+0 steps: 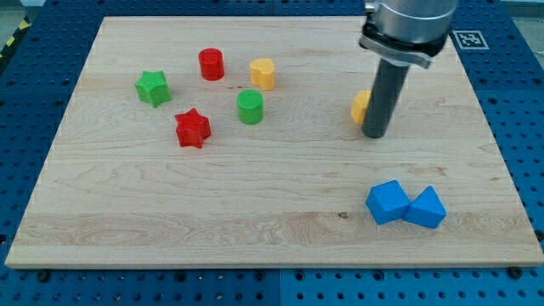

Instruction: Point your arm at the right side of the yellow hexagon

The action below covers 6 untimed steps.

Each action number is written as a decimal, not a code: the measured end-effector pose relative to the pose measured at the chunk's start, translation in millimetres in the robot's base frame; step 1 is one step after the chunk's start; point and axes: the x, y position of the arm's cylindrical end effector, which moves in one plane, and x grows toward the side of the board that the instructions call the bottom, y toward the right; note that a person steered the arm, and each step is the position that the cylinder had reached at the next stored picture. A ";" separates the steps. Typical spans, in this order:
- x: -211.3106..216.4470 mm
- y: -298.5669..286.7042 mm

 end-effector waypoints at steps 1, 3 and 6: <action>-1.8 27.3; -27.5 29.6; -44.9 23.3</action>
